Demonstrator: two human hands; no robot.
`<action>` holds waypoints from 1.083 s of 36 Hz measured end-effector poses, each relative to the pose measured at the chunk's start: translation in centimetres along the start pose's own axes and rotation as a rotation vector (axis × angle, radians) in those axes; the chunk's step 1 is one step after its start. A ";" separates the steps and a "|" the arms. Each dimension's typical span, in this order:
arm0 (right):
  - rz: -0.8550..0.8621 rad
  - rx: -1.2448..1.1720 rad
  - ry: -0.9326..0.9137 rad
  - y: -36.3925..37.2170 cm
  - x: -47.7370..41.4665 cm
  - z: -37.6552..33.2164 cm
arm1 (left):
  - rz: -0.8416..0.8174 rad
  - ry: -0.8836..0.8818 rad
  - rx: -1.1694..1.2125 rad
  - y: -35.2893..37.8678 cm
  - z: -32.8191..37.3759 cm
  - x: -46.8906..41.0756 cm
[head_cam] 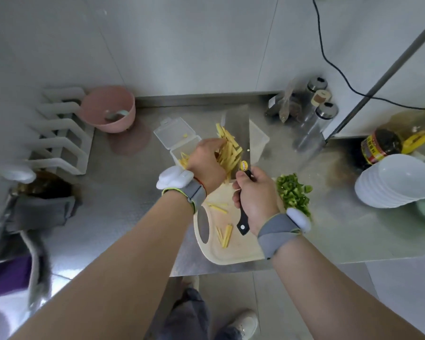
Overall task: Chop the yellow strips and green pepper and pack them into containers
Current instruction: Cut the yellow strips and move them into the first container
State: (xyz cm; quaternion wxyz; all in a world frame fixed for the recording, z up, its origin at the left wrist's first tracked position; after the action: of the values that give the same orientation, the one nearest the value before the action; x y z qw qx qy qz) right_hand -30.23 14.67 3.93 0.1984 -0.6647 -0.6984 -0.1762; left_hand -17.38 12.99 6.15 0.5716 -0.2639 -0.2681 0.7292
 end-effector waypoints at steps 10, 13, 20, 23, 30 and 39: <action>0.023 0.136 -0.177 7.3 -3.3 -1.4 | 0.102 -0.025 0.119 -4.1 -4.8 -4.4; 0.064 0.236 -0.259 8.0 -3.8 -0.9 | 0.101 -0.060 0.225 -3.8 -5.5 -4.6; 0.136 0.349 -0.364 8.1 -4.9 2.0 | 0.046 -0.206 0.415 -2.4 -8.0 -3.9; 0.152 0.382 -0.407 7.5 -5.0 2.9 | 0.062 -0.218 0.440 -2.1 -8.4 -3.7; 0.172 0.390 -0.449 7.3 -5.1 2.9 | 0.187 -0.272 0.445 -2.9 -8.2 -4.3; 0.194 0.379 -0.466 6.9 -5.1 2.9 | 0.253 -0.260 0.303 -3.4 -8.6 -5.3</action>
State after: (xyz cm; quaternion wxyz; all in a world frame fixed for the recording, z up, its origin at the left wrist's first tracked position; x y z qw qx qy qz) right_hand -23.26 12.16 -1.27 0.1692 -0.7018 -0.6789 0.1341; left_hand -7.98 9.30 2.78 0.4693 -0.1104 -0.1915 0.8549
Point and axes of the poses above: each hand's wrist, its own x-axis away from the middle knuckle, its own y-axis out of the palm, z = x × y, the point moved 3 cm from there along -x, towards the middle knuckle, and after that the axes turned 8 degrees about y, right-handed, at the moved point
